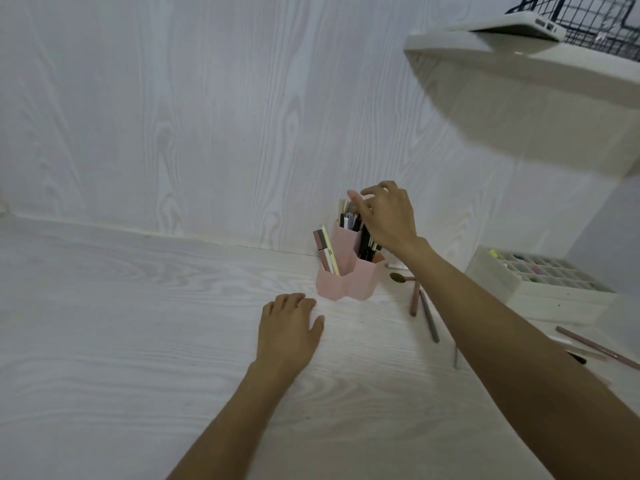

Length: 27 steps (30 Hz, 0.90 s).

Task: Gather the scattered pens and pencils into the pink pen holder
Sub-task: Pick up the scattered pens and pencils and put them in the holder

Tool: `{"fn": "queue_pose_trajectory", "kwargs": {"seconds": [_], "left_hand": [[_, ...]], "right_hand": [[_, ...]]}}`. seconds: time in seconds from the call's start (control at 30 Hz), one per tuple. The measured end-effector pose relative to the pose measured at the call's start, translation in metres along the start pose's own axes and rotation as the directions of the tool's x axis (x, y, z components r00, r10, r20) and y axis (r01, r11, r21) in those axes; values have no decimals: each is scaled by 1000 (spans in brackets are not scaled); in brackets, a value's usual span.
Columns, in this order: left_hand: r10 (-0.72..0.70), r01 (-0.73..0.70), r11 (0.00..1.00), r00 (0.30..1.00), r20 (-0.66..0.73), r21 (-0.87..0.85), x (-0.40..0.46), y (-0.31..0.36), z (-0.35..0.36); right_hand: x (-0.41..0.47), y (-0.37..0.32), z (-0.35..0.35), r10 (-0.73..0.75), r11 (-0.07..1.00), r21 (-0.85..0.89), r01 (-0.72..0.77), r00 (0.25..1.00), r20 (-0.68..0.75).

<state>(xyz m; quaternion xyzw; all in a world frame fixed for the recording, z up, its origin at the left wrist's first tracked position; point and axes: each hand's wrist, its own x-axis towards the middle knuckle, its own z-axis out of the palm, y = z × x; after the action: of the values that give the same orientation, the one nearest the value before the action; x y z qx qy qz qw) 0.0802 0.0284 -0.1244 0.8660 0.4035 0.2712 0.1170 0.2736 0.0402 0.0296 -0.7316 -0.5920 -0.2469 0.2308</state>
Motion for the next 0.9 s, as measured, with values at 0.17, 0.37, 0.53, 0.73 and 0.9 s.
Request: {"fn": "queue_pose_trajectory", "kwargs": {"seconds": [0.17,0.37,0.53,0.73,0.9], "left_hand": [[11,-12,999,1000,7,33,-1,0,-3],[58,-59,994,998,9,92,-3,7,-8],[155,-155,982,988,3,105,-4,12,-10],[91,-87,994,993,75,-59,-3,49,-8],[75,35,952,935,346,-303,8,98,4]], "right_hand": [[-19,33,-42,54,989,135,-51,998,-18],[-76,99,-76,469,865,-100,-492,722,508],[-147,126,-59,592,745,-210,-634,482,646],[-186,116,-27,594,762,-170,-625,570,567],[-183,94,-42,397,854,-53,-517,584,708]]}}
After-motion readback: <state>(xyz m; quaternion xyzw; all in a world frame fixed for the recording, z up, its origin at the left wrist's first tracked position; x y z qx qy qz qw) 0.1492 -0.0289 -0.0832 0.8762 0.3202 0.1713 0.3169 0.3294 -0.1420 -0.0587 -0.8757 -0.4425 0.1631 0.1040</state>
